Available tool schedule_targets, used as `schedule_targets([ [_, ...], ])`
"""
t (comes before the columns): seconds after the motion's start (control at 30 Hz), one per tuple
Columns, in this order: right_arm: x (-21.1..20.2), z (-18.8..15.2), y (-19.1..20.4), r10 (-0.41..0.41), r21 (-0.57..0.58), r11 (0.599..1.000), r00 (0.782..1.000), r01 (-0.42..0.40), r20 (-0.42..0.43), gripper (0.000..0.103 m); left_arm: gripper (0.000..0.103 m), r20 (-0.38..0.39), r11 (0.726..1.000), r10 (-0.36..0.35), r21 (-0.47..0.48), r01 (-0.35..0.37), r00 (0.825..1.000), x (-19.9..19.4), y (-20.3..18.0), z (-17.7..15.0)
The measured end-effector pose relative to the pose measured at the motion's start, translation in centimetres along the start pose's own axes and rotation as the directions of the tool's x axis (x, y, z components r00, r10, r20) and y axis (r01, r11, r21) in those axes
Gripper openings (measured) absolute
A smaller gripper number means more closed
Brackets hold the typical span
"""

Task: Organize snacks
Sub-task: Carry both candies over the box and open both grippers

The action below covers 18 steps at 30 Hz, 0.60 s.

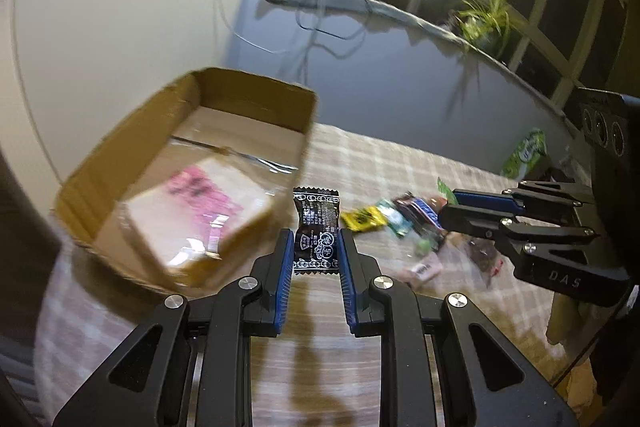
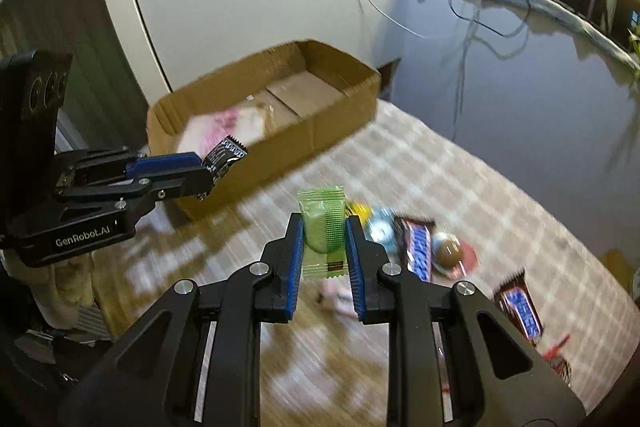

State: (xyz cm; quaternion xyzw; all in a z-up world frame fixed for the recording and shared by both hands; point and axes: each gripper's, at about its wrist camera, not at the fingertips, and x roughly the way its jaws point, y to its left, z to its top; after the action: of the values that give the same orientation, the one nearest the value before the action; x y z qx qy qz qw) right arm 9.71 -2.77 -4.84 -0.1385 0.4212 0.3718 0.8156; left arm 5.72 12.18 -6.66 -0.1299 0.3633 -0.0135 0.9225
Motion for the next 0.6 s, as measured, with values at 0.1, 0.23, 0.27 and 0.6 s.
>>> schedule_targets([
  [0.1,0.8,1.7,1.0,0.012,-0.017,1.0,1.0,-0.012,0.01,0.021,0.02,0.017,1.0,0.021,-0.024,-0.02,1.0,-0.7,1.5,0.2],
  [0.23,2.1,3.7,2.3,0.03,-0.035,0.999,0.999,-0.029,0.016,0.021,0.02,0.035,0.998,0.049,-0.047,-0.047,0.998,-1.4,3.3,0.4],
  [0.27,2.5,4.3,2.6,0.036,-0.039,0.999,0.999,-0.036,0.016,0.021,0.02,0.038,0.997,0.054,-0.052,-0.052,0.998,-1.5,3.6,0.5],
  [0.6,6.2,7.5,4.9,0.055,-0.077,0.996,0.998,-0.055,0.0,0.021,0.02,0.051,0.991,0.099,-0.099,-0.094,0.994,-1.6,6.7,0.8],
])
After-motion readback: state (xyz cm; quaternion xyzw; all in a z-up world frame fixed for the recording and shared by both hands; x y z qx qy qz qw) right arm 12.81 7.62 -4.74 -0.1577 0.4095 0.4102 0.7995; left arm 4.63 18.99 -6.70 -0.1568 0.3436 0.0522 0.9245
